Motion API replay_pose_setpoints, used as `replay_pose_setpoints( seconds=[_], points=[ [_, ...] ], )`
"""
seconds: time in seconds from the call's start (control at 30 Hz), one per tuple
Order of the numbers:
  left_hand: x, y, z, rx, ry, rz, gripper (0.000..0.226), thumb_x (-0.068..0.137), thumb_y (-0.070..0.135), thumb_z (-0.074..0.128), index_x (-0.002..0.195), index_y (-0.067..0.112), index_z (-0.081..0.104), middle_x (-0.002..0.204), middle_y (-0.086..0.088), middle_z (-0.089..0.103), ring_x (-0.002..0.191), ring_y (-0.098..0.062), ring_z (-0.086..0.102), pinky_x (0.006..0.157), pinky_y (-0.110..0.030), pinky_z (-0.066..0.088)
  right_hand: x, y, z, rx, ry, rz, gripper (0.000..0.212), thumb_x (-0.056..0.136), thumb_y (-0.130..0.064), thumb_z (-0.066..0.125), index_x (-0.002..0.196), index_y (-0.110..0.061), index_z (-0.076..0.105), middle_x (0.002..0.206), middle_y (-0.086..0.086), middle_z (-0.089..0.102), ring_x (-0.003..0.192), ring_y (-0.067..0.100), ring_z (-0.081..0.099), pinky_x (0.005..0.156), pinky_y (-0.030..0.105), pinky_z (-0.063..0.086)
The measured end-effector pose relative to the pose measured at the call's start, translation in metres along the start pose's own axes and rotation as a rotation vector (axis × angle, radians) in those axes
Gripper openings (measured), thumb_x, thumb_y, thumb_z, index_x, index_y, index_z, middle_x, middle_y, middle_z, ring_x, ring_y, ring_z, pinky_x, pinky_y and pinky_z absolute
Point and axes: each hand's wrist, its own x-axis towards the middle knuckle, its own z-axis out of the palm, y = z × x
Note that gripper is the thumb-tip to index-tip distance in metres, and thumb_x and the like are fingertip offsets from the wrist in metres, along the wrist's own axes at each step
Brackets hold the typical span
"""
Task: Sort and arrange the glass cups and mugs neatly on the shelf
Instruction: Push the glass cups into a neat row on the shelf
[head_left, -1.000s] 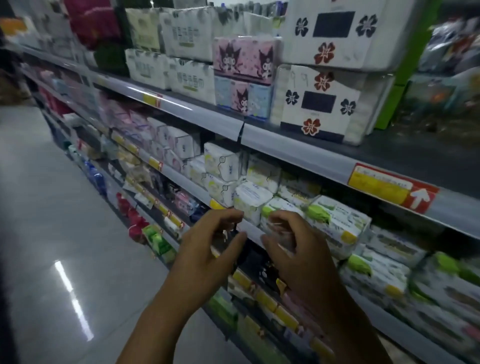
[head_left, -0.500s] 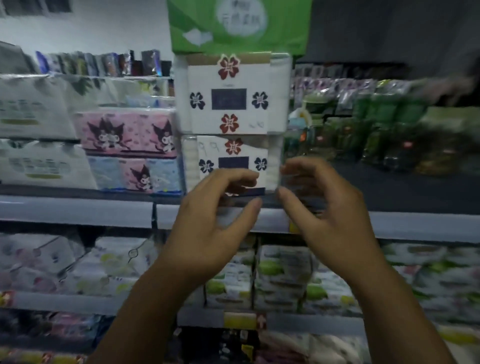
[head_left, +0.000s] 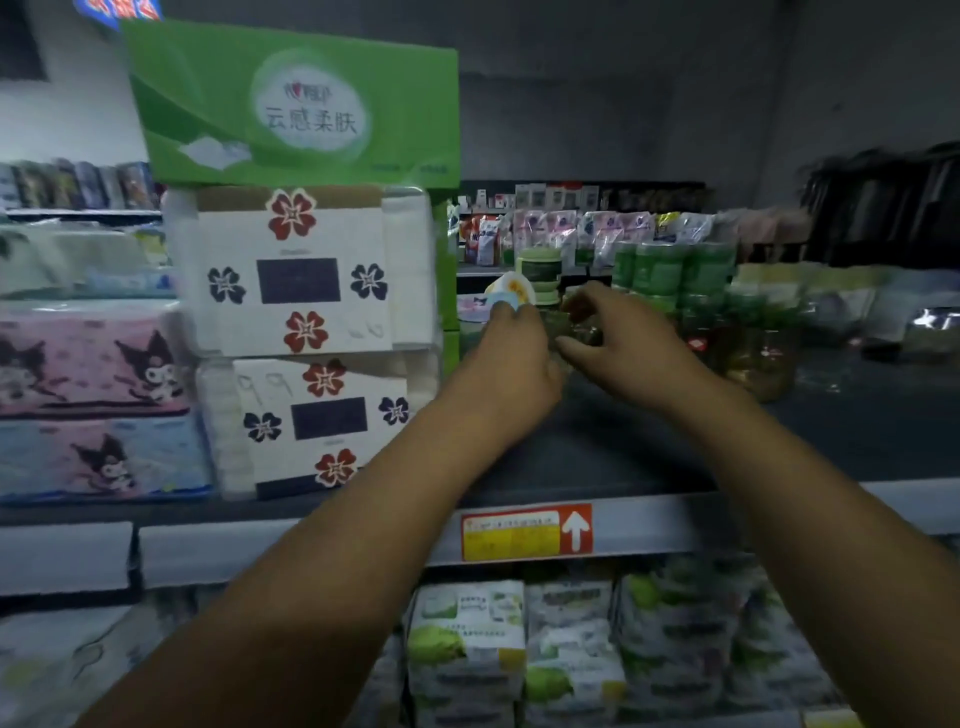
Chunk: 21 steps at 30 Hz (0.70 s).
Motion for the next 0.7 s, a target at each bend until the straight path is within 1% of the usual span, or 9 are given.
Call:
replay_pose_setpoints(
  seconds=[0.1,0.2,0.23,0.3,0.4,0.47,0.57,0.63,0.7],
  points=[
    [0.05,-0.003,0.015,0.174,-0.09,-0.131,0.055,0.097,0.015,0.058,0.144,-0.004,0.037,0.149,-0.024,0.029,0.122,-0.037,0.054,0.099,-0.042,0.046,0.035,0.015,0.011,-0.124,-0.051,-0.008,0.047,0.087,-0.032,0.074,0.127,-0.012,0.06,0.124,0.009,0.064,0.109,0.025,0.061,0.09,0.038,0.051],
    [0.086,-0.016,0.03,0.297,-0.123,-0.187,0.055,0.097,0.014,0.061,0.144,-0.002,0.038,0.148,-0.022,0.031,0.126,-0.035,0.051,0.092,-0.04,0.047,0.058,0.024,0.024,-0.213,-0.132,0.021,0.046,0.089,-0.033,0.071,0.129,-0.013,0.058,0.129,0.01,0.062,0.113,0.028,0.061,0.093,0.044,0.052],
    [0.095,-0.021,0.034,0.343,-0.141,-0.19,0.052,0.097,0.014,0.06,0.143,-0.001,0.041,0.147,-0.022,0.034,0.128,-0.033,0.049,0.091,-0.039,0.047,0.064,0.026,0.028,-0.232,-0.168,0.032,0.044,0.091,-0.033,0.07,0.128,-0.012,0.058,0.126,0.011,0.064,0.111,0.029,0.061,0.091,0.043,0.053],
    [0.104,-0.028,0.038,0.418,-0.204,-0.195,0.047,0.098,0.015,0.055,0.143,0.001,0.046,0.145,-0.021,0.04,0.133,-0.032,0.045,0.097,-0.039,0.048,0.073,0.03,0.035,-0.266,-0.239,0.048,0.036,0.093,-0.036,0.066,0.119,-0.012,0.061,0.118,0.012,0.066,0.102,0.03,0.062,0.085,0.041,0.054],
    [0.112,-0.035,0.04,0.441,-0.252,-0.215,0.05,0.096,0.017,0.059,0.144,0.005,0.049,0.144,-0.018,0.048,0.134,-0.033,0.049,0.101,-0.04,0.049,0.081,0.033,0.042,-0.284,-0.296,0.047,0.018,0.097,-0.036,0.061,0.095,-0.018,0.059,0.105,0.011,0.068,0.088,0.027,0.062,0.072,0.036,0.05],
    [0.113,-0.038,0.041,0.468,-0.233,-0.209,0.051,0.094,0.019,0.061,0.142,0.006,0.051,0.139,-0.019,0.054,0.127,-0.033,0.055,0.097,-0.04,0.051,0.081,0.033,0.04,-0.294,-0.307,0.036,0.014,0.098,-0.032,0.06,0.092,-0.02,0.056,0.1,0.008,0.066,0.086,0.026,0.06,0.069,0.034,0.046],
    [0.103,-0.033,0.036,0.431,-0.159,-0.194,0.035,0.095,0.013,0.06,0.128,0.001,0.059,0.127,-0.018,0.062,0.117,-0.034,0.061,0.087,-0.036,0.051,0.074,0.029,0.033,-0.32,-0.302,0.005,0.015,0.098,-0.033,0.062,0.092,-0.02,0.056,0.099,0.006,0.064,0.088,0.026,0.06,0.073,0.035,0.05],
    [0.094,-0.026,0.033,0.397,-0.114,-0.195,0.03,0.095,0.008,0.06,0.123,0.0,0.06,0.124,-0.019,0.061,0.115,-0.033,0.061,0.079,-0.033,0.046,0.067,0.026,0.026,-0.327,-0.299,-0.011,0.017,0.097,-0.034,0.063,0.093,-0.017,0.062,0.097,0.007,0.065,0.087,0.025,0.061,0.074,0.038,0.053],
    [0.083,-0.021,0.029,0.385,-0.08,-0.19,0.03,0.095,0.007,0.06,0.124,-0.001,0.059,0.125,-0.02,0.06,0.115,-0.034,0.06,0.079,-0.033,0.045,0.057,0.023,0.017,-0.328,-0.299,-0.025,0.017,0.096,-0.034,0.065,0.091,-0.018,0.064,0.094,0.006,0.066,0.085,0.025,0.062,0.075,0.04,0.055]
  ],
)
